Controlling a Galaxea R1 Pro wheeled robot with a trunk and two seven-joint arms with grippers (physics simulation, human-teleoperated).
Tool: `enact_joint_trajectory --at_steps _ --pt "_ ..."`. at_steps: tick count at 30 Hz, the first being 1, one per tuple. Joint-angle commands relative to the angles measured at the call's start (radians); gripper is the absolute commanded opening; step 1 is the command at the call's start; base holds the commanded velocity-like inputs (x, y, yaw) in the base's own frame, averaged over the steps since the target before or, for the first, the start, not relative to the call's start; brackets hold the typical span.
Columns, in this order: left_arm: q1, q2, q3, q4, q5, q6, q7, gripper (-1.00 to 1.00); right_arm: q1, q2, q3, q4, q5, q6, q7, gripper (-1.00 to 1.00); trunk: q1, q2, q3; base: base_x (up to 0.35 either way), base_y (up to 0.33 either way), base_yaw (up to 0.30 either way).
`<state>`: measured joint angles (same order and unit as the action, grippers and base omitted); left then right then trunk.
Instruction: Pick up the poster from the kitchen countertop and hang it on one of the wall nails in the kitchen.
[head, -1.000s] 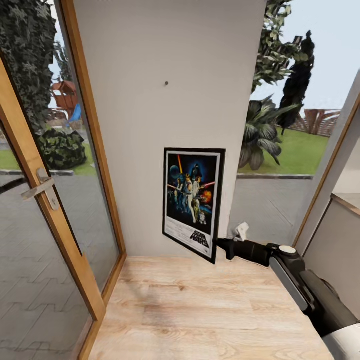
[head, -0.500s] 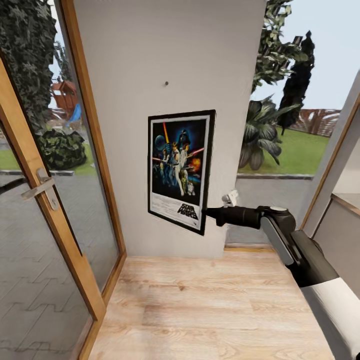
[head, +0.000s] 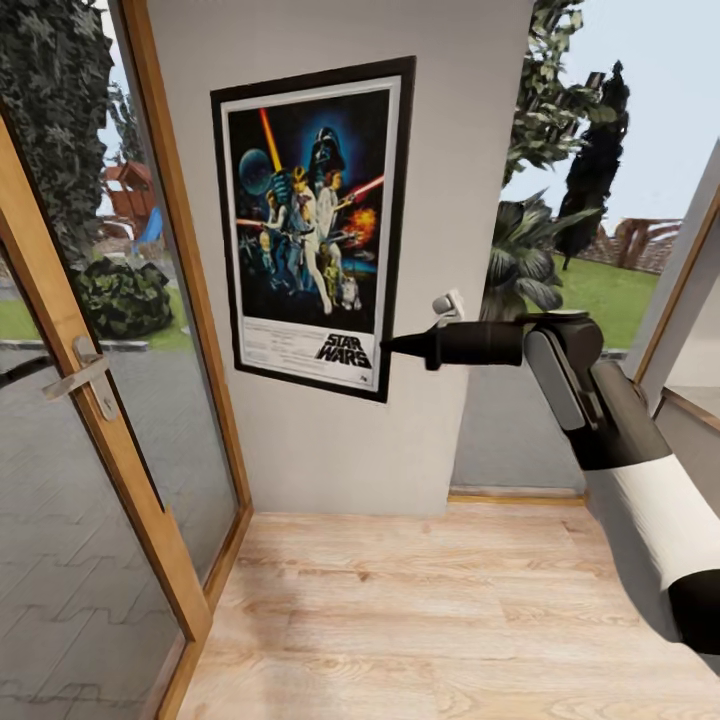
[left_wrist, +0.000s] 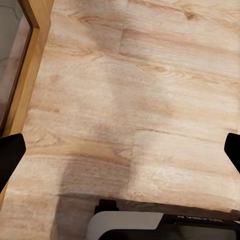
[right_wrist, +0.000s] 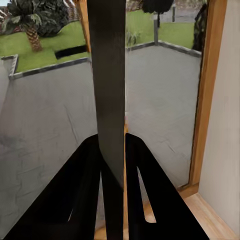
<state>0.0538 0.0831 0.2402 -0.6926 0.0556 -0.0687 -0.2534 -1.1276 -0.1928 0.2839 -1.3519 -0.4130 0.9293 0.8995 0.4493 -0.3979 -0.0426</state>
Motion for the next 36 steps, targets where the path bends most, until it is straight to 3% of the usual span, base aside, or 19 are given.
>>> enact_joint_trajectory --at_steps 1,9,23,29,33,36 --pt "0.000 0.000 0.002 -0.001 0.006 0.000 -0.007 1.00 -0.004 -0.001 0.001 0.000 0.000 0.003 0.008 -1.00 0.001 -0.002 -0.002 0.000 0.000 0.000" --pt "0.000 0.000 0.002 -0.001 0.006 0.000 -0.007 1.00 -0.027 -0.001 0.000 0.002 -0.001 0.003 0.058 -1.00 0.001 -0.002 -0.002 0.000 0.000 0.000" --pt "0.000 0.000 0.002 -0.001 0.006 0.000 -0.007 1.00 -0.029 -0.002 -0.003 -0.002 -0.001 0.002 0.064 -1.00 0.001 -0.002 -0.002 0.000 0.000 0.000" --pt "0.000 0.000 0.002 -0.002 0.006 0.000 -0.007 1.00 -0.029 -0.012 -0.004 0.001 0.003 -0.002 0.126 -1.00 0.001 -0.002 -0.002 0.000 0.000 0.000" --pt "0.000 0.000 0.002 -0.002 0.006 0.000 -0.007 1.00 -0.029 -0.050 -0.004 0.003 0.003 -0.004 0.154 -1.00 0.001 -0.002 -0.002 0.000 0.000 0.000" --pt "0.000 0.000 0.003 -0.002 0.006 0.000 -0.007 1.00 -0.028 -0.063 -0.004 0.003 0.002 -0.004 0.157 -1.00 0.001 -0.002 -0.002 0.000 0.000 0.000"
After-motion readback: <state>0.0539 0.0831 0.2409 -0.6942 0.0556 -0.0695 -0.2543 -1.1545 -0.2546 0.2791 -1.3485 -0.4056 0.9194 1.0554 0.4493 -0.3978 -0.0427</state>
